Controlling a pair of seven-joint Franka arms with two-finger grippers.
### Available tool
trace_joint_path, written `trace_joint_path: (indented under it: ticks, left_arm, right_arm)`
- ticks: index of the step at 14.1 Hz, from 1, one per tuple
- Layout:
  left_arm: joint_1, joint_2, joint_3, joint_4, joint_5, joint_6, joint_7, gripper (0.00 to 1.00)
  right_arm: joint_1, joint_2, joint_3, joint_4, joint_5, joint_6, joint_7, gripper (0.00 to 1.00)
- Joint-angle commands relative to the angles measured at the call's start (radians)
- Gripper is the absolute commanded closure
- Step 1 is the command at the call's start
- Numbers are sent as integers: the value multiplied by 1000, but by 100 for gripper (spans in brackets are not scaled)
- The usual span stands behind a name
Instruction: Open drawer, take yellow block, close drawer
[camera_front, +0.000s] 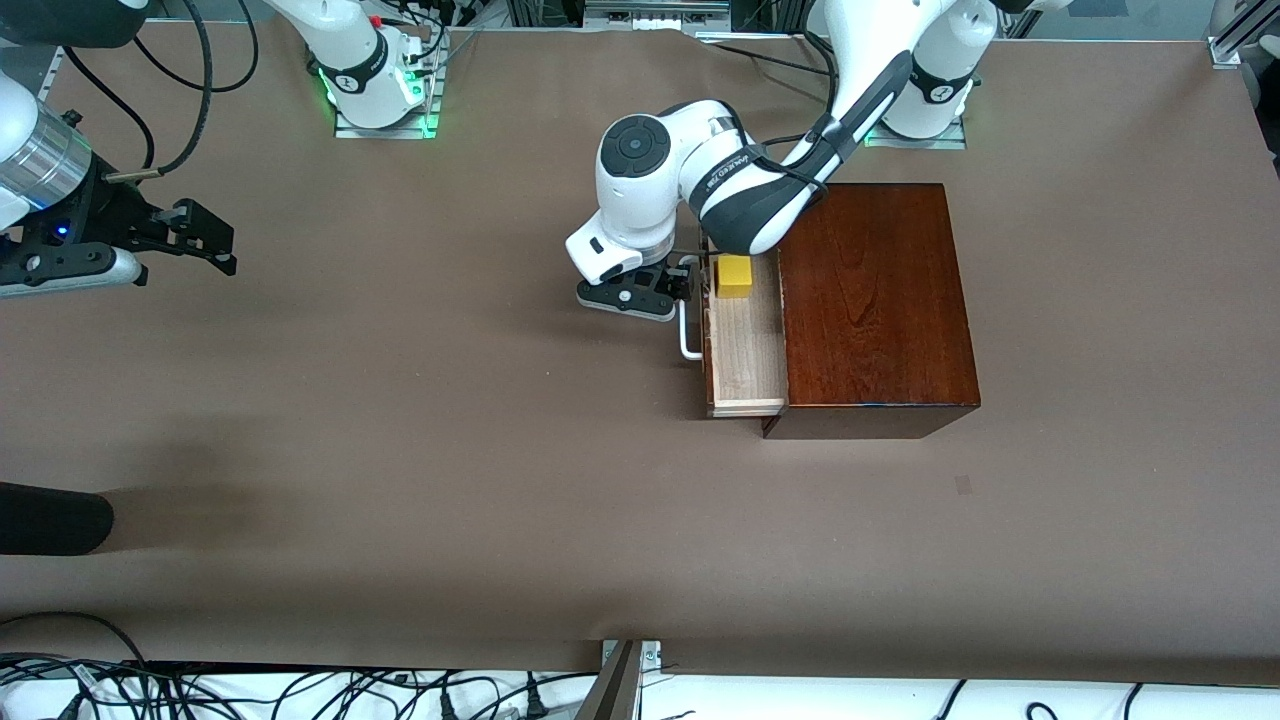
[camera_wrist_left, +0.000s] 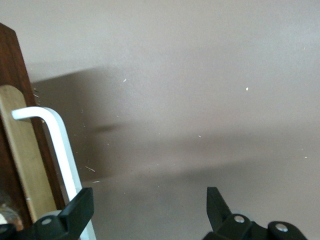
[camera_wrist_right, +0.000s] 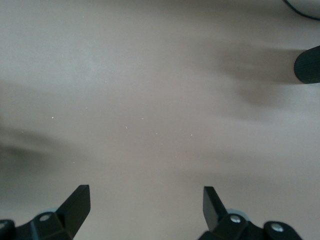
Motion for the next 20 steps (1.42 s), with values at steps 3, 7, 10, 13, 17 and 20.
trace_joint_path:
  ticks: [3, 7, 10, 13, 17, 20]
  left_arm:
    - [58, -131, 18, 22, -23, -150, 50, 0]
    - [158, -239, 47, 27, -34, -252, 190, 0]
    - [184, -318, 195, 27, -213, -273, 346, 0]
    - [192, -382, 333, 26, -258, -360, 556, 0]
    - [200, -425, 475, 57, -259, -431, 630, 0]
    - [212, -349, 496, 246, -259, -642, 795, 0]
  right_arm:
    - [-5, -8, 5, 6, 5, -20, 2, 0]
    - [4, -10, 23, 8, 8, -21, 5, 0]
    - [7, -13, 72, 16, 17, -23, 5, 0]
    - [36, 8, 78, 16, 22, -54, -1, 0]
    - [159, 27, 83, 17, 22, -74, 0, 0]
    - [286, 97, 86, 29, 25, -57, -39, 0]
